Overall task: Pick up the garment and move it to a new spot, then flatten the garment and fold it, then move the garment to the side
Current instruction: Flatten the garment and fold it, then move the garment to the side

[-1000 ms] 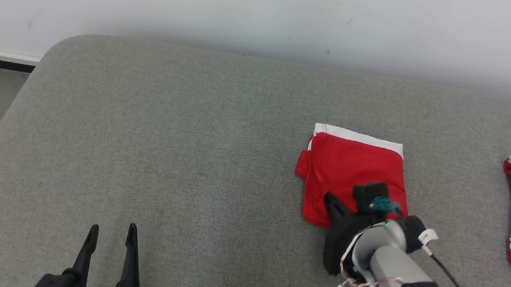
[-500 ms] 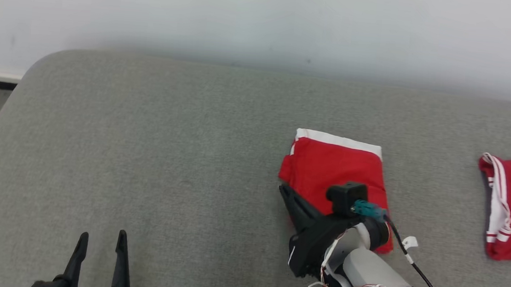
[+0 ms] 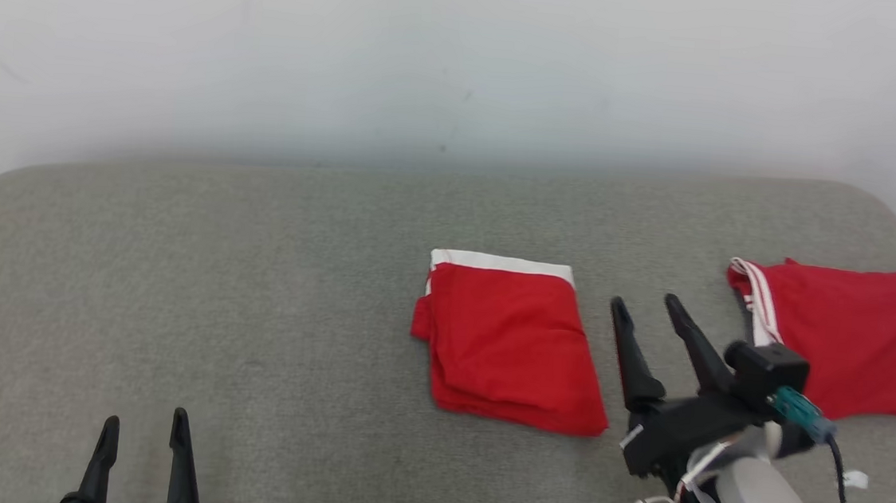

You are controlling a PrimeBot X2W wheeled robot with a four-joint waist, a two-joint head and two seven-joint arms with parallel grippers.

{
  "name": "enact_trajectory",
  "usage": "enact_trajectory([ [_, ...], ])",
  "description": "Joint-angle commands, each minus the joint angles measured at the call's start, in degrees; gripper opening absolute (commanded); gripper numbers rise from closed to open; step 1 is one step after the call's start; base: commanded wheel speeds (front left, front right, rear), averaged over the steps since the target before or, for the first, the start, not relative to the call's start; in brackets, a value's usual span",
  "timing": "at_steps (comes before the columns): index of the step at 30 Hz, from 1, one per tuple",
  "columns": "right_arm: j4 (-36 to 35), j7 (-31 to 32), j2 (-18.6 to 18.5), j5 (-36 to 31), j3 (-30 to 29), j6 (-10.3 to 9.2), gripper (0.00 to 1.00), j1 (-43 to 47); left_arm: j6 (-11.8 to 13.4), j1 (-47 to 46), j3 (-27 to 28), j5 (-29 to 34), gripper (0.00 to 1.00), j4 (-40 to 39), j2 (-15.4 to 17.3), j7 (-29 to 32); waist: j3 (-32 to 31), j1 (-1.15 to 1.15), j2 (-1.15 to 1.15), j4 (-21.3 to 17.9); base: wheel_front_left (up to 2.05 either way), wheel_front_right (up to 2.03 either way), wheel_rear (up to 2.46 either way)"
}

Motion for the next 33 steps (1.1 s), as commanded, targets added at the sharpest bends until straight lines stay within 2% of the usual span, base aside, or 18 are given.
enact_trajectory([
  [1,-0.83,0.08,-0.35,-0.68,-0.58,-0.16,1.0,1.32,0.08,0.59,0.11,-0.12,1.0,-0.18,0.01,-0.09,-1.32,0.0,0.0,-1.85,0.0,0.0,0.0],
  [5,-4.97,2.1,-1.57,-2.88,-2.16,-0.16,1.0,5.22,-0.64,-0.6,-0.15,-0.29,1.0,1.01,0.03,-0.09,-1.77,0.0,0.0,-3.05,0.0,0.0,0.0],
  [12,-8.16,3.21,-3.25,-4.01,-0.36,-0.16,1.0,9.57,-2.06,-3.87,-1.08,-0.22,1.0,5.13,1.33,0.24,-2.73,0.0,0.0,-4.61,0.0,0.0,0.0],
  [22,-7.49,2.03,-4.15,-2.68,0.76,-0.16,1.0,11.89,-2.9,-5.33,-0.47,-0.5,1.0,9.64,1.64,-0.08,-3.69,0.0,0.0,-5.29,0.0,0.0,0.0],
  [33,-6.85,1.95,-3.34,-2.69,-0.21,-0.16,1.0,13.01,-2.11,-2.79,1.37,0.48,1.0,8.96,1.12,-0.14,-4.04,0.0,0.0,-4.74,0.0,0.0,0.0],
])
